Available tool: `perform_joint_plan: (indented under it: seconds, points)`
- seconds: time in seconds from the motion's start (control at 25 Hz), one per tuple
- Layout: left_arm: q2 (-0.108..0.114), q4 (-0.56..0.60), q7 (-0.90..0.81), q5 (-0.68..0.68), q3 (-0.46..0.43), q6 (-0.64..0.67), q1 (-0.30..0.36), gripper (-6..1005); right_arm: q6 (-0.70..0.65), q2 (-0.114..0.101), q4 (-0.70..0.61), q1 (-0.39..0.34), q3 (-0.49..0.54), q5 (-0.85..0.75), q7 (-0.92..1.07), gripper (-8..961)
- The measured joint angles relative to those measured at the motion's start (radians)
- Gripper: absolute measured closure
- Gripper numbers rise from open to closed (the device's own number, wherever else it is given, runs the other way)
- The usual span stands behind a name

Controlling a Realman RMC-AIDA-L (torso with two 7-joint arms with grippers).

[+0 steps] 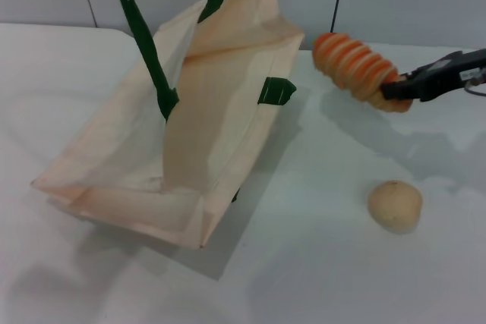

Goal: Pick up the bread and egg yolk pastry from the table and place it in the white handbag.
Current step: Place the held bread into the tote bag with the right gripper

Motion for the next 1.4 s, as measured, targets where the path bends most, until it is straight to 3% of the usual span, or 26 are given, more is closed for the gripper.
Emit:
perform_joint_plan:
  seconds: [0.48, 0.76, 1.4]
  points:
    - [-0.001, -0.022, 0.000, 0.021, 0.022, 0.031, 0.005, 885, 0.069, 0.007, 0.008, 0.029, 0.000, -0.003, 0.019, 692]
    - [-0.002, -0.025, 0.000, 0.044, 0.023, 0.036, 0.009, 885, 0.008, 0.013, 0.003, 0.061, 0.007, 0.001, 0.019, 697]
    - [-0.001, -0.025, -0.002, 0.059, 0.023, 0.052, 0.016, 885, -0.104, 0.013, 0.000, 0.048, 0.010, -0.001, 0.021, 704]
